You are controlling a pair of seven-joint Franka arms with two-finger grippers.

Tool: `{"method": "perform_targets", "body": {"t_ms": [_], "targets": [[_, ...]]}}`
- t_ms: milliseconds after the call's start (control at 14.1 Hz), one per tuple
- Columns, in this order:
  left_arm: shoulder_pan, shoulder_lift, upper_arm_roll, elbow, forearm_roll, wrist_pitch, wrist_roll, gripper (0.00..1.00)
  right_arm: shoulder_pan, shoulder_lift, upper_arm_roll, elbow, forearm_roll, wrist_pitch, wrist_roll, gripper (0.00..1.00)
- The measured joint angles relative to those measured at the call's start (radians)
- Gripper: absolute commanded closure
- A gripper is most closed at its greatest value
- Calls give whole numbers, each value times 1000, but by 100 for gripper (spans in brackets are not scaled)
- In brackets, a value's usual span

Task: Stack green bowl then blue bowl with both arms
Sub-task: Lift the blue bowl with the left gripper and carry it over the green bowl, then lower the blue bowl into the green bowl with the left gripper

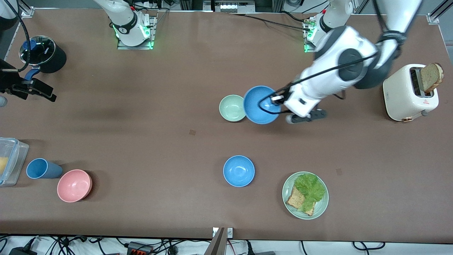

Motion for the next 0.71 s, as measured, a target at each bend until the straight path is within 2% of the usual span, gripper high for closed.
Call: {"method": "perform_targets", "body": {"t_ms": [213, 426, 568, 710], "targets": [[-12, -70, -37, -200, 0, 212, -43, 100, 0, 0, 1, 0, 0, -15, -3, 0], [-60, -100, -62, -340, 2, 415, -134, 100, 1, 0, 1, 0, -1, -16, -4, 0], [-87, -97, -63, -384, 48, 470, -159, 100, 1, 0, 2, 1, -1, -16, -4, 0], [-87, -72, -62, -389, 176, 476, -173, 100, 1, 0, 2, 1, -1, -19, -4, 0]]}}
